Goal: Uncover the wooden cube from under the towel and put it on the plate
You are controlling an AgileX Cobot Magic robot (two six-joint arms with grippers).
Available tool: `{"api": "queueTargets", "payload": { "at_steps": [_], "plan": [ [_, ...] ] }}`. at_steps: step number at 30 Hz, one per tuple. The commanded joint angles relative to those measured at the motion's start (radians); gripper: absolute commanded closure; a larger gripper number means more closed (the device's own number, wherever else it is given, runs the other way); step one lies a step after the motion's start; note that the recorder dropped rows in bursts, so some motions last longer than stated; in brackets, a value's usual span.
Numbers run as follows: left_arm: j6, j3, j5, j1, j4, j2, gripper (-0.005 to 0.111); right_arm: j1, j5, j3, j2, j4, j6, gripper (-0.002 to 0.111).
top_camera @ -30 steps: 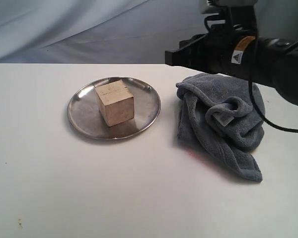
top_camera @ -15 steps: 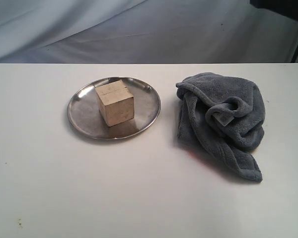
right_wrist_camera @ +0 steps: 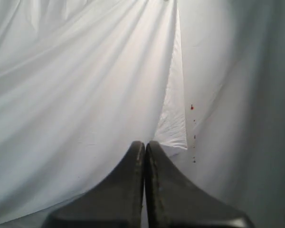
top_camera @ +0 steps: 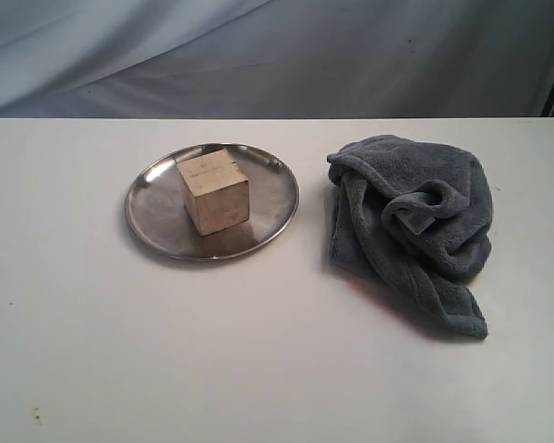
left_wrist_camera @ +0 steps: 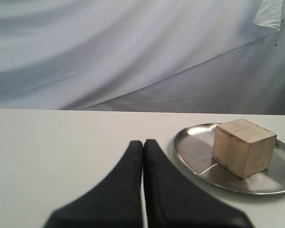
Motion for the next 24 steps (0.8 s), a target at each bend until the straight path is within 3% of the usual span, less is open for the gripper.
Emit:
{"api": "queueTargets", "payload": {
  "at_steps": [1, 24],
  "plan": [
    [-0.003, 0.004, -0.004, -0.001, 0.001, -0.002, 0.105, -0.005, -0.006, 0.006, -0.062, 0.040, -0.064, 0.108],
    [-0.003, 0.004, -0.004, -0.001, 0.001, -0.002, 0.105, -0.001, 0.223, 0.008, -0.442, 0.042, -0.069, 0.108]
  ]
}}
